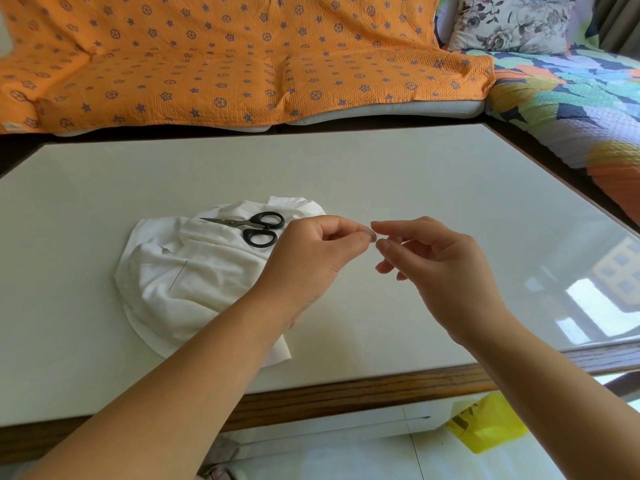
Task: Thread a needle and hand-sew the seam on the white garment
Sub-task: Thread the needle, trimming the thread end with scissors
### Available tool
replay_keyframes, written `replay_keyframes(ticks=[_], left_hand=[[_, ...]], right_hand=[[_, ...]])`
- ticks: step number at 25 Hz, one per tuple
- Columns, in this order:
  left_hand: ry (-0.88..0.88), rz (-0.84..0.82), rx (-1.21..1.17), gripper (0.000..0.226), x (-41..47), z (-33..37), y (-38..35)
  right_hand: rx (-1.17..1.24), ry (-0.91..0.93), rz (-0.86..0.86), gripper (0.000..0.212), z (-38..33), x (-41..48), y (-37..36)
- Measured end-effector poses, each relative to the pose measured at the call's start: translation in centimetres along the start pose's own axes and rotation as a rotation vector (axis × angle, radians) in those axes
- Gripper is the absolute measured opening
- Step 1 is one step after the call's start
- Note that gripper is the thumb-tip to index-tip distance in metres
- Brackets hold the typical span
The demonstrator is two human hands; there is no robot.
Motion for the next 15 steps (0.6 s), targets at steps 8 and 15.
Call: replay_keyframes(ticks=[8,15], left_hand=[[0.012,-0.026,-0.02,0.009,-0.07,0.27,-0.08],[0.024,-0.029,-0.068,0.009,-0.03,0.51,-0.14]], right_hand=[[0.008,0.058,0.005,0.02,-0.09,0.12,0.05],[0.049,0.091,0.003,0.015,-0.45,0.19,0.27]])
Point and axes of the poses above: each hand's wrist, its own x-axis towards the middle knuckle, its own y-axis out of the back of the hand, z = x × y, the point moved 8 cm from there along x, towards the middle knuckle, and after that the axes turned 4 degrees about z, right-handed, at the moved point
